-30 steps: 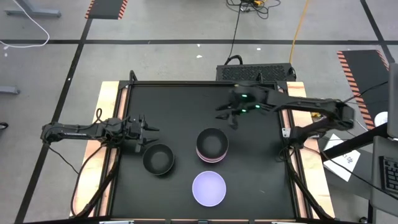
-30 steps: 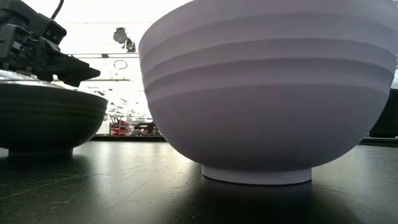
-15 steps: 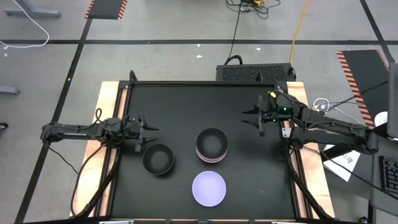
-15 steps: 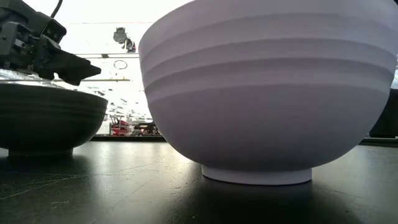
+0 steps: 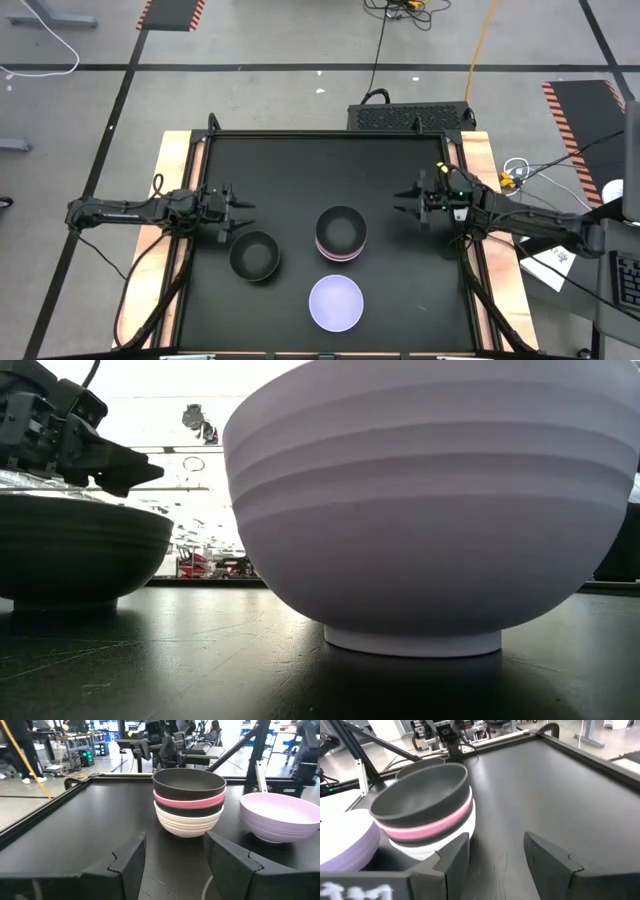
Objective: Nest bowls inside each other
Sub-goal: Stack the black bowl on top of the black bowl
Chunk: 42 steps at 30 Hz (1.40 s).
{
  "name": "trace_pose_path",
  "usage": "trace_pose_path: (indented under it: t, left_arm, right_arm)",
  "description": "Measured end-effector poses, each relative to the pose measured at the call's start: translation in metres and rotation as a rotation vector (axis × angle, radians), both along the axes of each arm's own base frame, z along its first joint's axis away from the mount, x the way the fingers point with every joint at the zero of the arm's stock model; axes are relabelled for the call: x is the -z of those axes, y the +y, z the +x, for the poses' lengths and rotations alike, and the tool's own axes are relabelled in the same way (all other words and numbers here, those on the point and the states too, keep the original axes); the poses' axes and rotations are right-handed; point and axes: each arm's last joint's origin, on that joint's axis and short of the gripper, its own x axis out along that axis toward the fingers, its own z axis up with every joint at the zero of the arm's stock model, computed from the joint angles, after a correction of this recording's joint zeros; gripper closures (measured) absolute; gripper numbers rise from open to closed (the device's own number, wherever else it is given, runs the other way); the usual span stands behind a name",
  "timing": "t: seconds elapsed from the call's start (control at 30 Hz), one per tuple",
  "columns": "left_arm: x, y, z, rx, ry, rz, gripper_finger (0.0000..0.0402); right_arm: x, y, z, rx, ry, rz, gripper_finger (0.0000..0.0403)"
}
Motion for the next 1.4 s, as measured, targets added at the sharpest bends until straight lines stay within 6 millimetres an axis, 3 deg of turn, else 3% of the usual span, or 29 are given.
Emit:
trace_pose_path:
  t: [0.3,0.63,0.93,1.4]
  left_arm:
    - [0.000,0.001,0.000,-0.025,0.000,0.005,0.0199]
    - [0.000,0.001,0.000,-0.026,0.000,0.004,0.0199]
    - [0.000,0.001,0.000,-0.027,0.001,-0.002,0.0199]
    - [0.000,0.001,0.000,-0.027,0.000,-0.005,0.0199]
  right_arm:
    - [0.017,0.003,-0.007,0.012,-0.103,0.009,0.0220]
    - [0.016,-0.002,-0.011,0.079,-0.127,-0.030,0.0223]
    - [0.013,0.009,-0.008,-0.159,-0.165,0.071,0.0244]
    - [0.006,0.036,-0.002,-0.262,-0.248,-0.078,0.0245]
